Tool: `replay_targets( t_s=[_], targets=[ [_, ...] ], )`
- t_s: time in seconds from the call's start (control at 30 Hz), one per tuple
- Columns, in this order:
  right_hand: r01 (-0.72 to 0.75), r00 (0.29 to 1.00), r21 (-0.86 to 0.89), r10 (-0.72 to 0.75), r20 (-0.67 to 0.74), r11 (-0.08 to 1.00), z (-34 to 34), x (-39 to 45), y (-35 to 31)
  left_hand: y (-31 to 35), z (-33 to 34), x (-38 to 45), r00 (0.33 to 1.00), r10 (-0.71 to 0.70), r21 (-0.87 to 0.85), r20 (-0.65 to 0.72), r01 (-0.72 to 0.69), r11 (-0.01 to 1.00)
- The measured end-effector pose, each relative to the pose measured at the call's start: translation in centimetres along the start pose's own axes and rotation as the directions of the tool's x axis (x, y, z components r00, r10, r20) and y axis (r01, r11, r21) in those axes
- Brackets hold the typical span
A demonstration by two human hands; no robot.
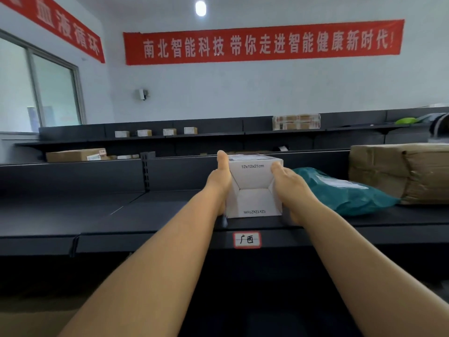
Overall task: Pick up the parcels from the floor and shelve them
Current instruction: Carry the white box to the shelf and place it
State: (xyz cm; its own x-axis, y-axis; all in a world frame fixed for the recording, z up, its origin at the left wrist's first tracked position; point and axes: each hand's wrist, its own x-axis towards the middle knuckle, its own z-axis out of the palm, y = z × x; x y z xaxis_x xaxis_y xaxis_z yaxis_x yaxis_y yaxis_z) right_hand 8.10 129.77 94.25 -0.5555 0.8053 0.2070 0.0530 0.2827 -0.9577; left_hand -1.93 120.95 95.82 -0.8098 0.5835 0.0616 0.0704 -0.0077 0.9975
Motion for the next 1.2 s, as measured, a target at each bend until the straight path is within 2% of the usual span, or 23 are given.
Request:
replay_targets(
  t_s=[0.13,0.27,0.37,0.43,0.5,0.6,0.77,1.0,1.1,1.2],
  targets=[
    [0.105,0.989,-0.051,-0.109,-0.097,0.993,1.0,-1.3,-0.2,0.0,-0.5,-2.4,0.991,0.121,-0.02,-0.057,-0.122,0.992],
    [0.346,0.901,-0.18,-0.379,-0.209,0.921,3.1,-5.0,-1.7,-1.3,-3.1,-5.3,0.962,0.24,-0.056,-0.132,-0.249,0.967],
    [0.464,0.873,-0.057,-0.467,-0.138,0.884,5.9,-8.3,-3.1,-2.3,-6.3,-7.6,0.948,0.272,-0.079,-0.167,-0.287,0.955],
    [0.435,0.901,0.109,-0.432,-0.044,0.894,8.4,-10.8,-3.9,-3.0,-9.1,-9.6,0.94,0.273,-0.099,-0.206,-0.298,0.949],
    [0.392,0.915,0.2,-0.403,0.02,0.898,11.2,-13.6,-4.4,-3.8,-12.7,-12.1,0.926,0.279,-0.093,-0.253,-0.311,0.946],
    [0.291,0.932,0.276,-0.337,0.134,0.916,15.2,-17.9,-4.6,-5.1,-18.1,-15.8,0.897,0.283,-0.071,-0.339,-0.325,0.943],
    [0.176,0.92,0.353,-0.281,0.272,0.919,21.9,-25.3,-4.3,-8.1,-26.8,-21.8,0.825,0.264,-0.04,-0.5,-0.326,0.944],
    [0.04,0.852,0.404,-0.243,0.464,0.914,32.5,-36.2,-3.2,-13.4,-38.3,-30.8,0.726,0.176,-0.054,-0.665,-0.282,0.958],
    [-0.005,0.791,0.385,-0.232,0.566,0.923,37.0,-40.9,-2.0,-16.2,-42.8,-34.6,0.656,0.139,-0.044,-0.742,-0.255,0.966],
    [-0.068,0.705,0.34,-0.196,0.682,0.938,41.3,-45.7,-0.6,-19.0,-46.7,-38.7,0.549,0.089,-0.024,-0.831,-0.195,0.98]
  ],
)
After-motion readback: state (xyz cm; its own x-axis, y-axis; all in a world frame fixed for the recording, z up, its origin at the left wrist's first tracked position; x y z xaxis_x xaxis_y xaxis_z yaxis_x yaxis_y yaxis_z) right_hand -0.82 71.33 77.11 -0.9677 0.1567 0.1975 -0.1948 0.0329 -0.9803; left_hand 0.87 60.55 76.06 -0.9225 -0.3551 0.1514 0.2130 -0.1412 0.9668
